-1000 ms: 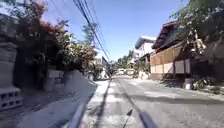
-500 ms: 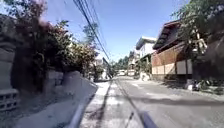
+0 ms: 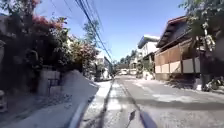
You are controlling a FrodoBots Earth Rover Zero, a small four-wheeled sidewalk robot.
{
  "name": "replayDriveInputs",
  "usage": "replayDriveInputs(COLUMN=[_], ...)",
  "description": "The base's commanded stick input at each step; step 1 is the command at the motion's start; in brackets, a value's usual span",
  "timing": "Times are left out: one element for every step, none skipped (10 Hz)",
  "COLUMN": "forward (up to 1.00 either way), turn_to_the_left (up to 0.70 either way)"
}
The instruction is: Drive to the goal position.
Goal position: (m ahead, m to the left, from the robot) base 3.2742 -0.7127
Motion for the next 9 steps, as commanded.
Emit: replayDriveInputs(forward=[0.70,0.70,0.70,0.70,0.70,0.70,0.70,0.70,0.70], turn_to_the_left=[0.00,0.00,0.00,-0.09,-0.22,-0.35,-0.35,-0.35,-0.35])
